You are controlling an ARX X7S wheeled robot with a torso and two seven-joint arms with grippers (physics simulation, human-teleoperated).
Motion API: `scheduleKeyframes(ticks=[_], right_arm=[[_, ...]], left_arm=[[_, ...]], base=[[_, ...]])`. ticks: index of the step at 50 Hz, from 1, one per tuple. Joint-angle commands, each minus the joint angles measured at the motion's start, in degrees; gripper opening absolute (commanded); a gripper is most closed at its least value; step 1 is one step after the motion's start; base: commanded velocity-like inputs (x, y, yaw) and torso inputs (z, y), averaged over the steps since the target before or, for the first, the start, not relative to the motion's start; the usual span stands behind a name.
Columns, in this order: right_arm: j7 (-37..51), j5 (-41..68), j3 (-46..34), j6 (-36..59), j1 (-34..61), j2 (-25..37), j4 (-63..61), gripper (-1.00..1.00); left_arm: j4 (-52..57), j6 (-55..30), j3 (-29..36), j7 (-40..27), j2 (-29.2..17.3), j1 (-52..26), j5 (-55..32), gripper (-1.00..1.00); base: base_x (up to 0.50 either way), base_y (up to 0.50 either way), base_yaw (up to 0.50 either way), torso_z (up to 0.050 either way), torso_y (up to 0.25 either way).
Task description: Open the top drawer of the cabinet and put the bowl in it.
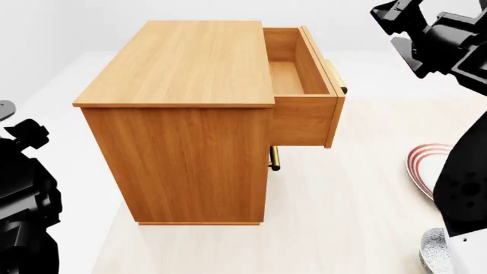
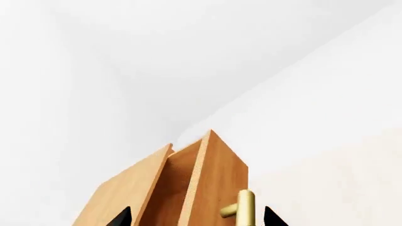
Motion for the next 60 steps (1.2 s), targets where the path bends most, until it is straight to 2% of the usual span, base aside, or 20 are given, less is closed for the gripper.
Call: scheduleKeyframes(ticks=[1,11,17,26,37,60], right_arm=[[-2.28,-0.79,-14.65,10.01,1.99,-3.16,-13.54,1.00],[-7.28,0.88,-29.92,11.56,1.65,-4.56,-15.76,1.00],[-7.05,0.50,-33.87,9.40,3.48,-5.54,-11.50,1.00],[-4.00,-1.76,-37.48,5.94,3.34,-6.46,-5.39,1.00],[-6.32,-1.09,-42.01,8.01,3.36,-6.62,-2.17,1.00],[-5.46,-1.31,-44.51,5.16,5.24,-7.17,5.51,1.00]], left_arm=[[0.00,0.23,-0.32,0.26,0.22,0.32,-0.08,1.00],[-0.01,0.29,-0.21,0.10,0.50,0.42,0.20,1.00],[0.00,0.26,-0.07,0.09,0.69,0.32,0.31,1.00],[0.00,0.27,0.03,0.26,0.79,0.35,0.30,1.00],[-0.01,0.24,-0.01,0.23,0.90,0.55,0.25,1.00],[0.03,-0.05,0.33,-0.04,1.21,0.31,0.36,1.00]], base=[[0.00,0.00,0.00,0.000,0.000],[0.00,0.00,0.00,0.000,0.000],[0.00,0.00,0.00,0.000,0.000],[0.00,0.00,0.00,0.000,0.000],[0.00,0.00,0.00,0.000,0.000],[0.00,0.00,0.00,0.000,0.000]])
